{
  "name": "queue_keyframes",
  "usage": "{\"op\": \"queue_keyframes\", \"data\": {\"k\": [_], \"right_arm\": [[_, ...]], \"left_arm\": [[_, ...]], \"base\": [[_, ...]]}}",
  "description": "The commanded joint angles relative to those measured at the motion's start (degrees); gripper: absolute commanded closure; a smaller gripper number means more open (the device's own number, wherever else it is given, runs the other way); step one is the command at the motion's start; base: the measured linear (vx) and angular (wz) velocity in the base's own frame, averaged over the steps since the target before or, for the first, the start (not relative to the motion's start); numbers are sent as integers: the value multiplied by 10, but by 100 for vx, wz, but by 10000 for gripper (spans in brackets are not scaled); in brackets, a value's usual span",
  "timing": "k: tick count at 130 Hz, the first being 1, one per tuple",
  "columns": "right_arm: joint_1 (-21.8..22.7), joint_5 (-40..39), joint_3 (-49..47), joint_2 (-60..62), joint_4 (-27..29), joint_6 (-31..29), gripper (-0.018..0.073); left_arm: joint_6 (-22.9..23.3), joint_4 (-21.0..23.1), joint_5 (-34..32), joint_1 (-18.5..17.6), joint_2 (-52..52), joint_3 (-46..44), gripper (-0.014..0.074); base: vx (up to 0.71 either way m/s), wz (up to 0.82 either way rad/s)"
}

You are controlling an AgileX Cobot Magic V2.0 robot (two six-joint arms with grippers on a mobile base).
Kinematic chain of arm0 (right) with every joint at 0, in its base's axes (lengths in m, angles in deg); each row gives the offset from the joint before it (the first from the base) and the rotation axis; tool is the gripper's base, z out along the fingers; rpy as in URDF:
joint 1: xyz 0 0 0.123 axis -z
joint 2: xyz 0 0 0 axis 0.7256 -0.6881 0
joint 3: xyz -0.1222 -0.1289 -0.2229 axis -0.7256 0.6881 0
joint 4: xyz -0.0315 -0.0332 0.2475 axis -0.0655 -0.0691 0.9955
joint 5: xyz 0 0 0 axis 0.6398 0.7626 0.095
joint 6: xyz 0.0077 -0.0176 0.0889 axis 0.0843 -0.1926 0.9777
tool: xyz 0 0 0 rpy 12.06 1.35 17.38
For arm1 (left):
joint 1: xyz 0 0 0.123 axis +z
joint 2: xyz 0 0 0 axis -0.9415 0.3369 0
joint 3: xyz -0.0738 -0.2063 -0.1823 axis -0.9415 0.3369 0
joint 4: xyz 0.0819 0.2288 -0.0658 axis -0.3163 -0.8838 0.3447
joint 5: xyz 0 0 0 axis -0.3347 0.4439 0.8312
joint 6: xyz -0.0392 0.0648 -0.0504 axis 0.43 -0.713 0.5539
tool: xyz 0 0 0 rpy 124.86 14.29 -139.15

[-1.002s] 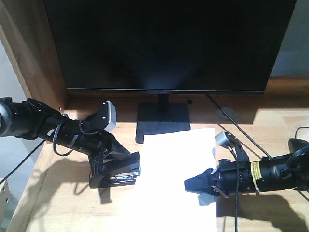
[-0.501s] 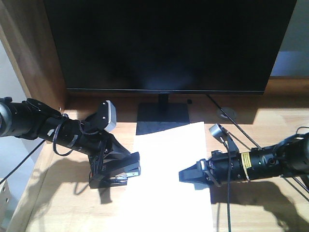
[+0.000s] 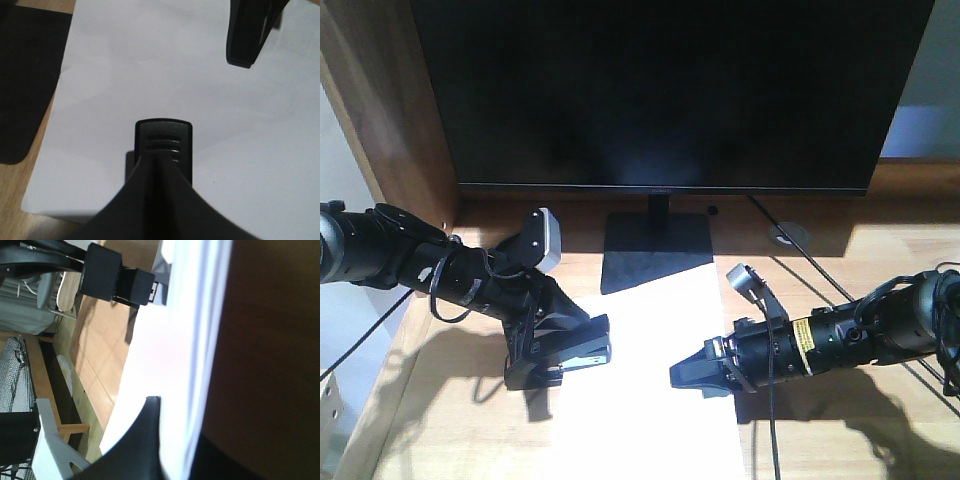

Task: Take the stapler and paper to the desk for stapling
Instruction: 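Lay the paper flat under the stapler and open the right gripper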

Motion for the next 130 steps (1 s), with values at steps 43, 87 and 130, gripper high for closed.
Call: {"op": "queue_keyframes", "data": {"k": [43, 87, 130], "right_arm": [[1, -27, -9, 22, 29, -4, 562], [1, -25, -10, 22, 29, -4, 562], [1, -25, -10, 22, 30, -4, 562]], "left_arm": [[4, 28, 20, -2, -27, -14, 603], [4, 33, 17, -2, -27, -14, 603], [4, 38, 21, -2, -27, -14, 603]], "base": [[0, 0], [0, 0], [0, 0]]}}
